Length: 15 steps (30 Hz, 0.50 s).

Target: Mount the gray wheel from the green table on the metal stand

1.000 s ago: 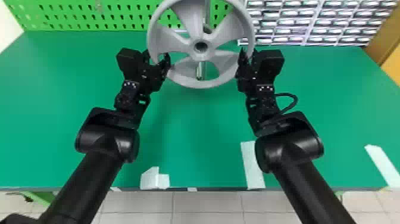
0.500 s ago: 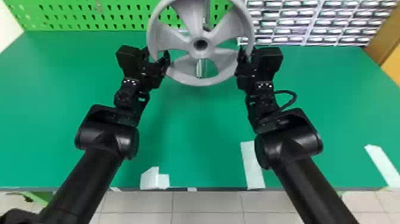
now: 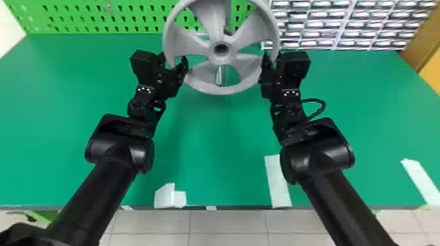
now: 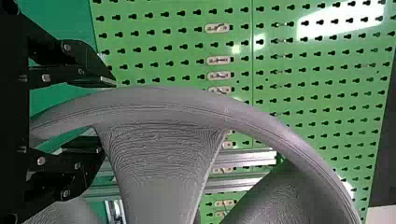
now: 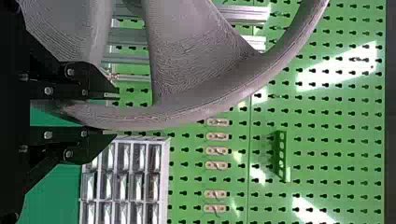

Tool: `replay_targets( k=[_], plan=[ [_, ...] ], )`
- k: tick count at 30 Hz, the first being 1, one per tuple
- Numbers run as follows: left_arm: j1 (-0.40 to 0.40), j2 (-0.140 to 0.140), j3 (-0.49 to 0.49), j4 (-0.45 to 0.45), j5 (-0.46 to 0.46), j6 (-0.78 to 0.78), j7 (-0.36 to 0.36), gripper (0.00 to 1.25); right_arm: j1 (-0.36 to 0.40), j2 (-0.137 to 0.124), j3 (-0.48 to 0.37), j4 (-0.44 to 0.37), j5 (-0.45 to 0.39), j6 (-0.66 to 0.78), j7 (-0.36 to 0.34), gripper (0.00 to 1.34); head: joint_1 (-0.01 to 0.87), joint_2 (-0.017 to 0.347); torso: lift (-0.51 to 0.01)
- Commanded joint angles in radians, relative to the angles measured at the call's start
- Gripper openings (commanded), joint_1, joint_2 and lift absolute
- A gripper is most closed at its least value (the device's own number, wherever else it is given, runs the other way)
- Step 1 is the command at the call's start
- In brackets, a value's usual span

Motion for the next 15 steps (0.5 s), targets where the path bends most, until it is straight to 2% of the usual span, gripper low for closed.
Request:
replay_targets(
  k=[1, 15],
  plan=[
    [-0.003, -0.001, -0.003, 0.011, 0.0, -0.003, 0.103, 0.5, -0.003, 0.001, -0.001, 0.003, 0.0, 0.0, -0.025, 0.19, 0.867, 0.052, -0.1],
    [-0.023, -0.001, -0.012, 0.052, -0.006, -0.026, 0.112, 0.5, -0.014, -0.001, 0.001, 0.023, 0.0, -0.006, -0.026, 0.19, 0.867, 0.052, -0.1]
  ],
)
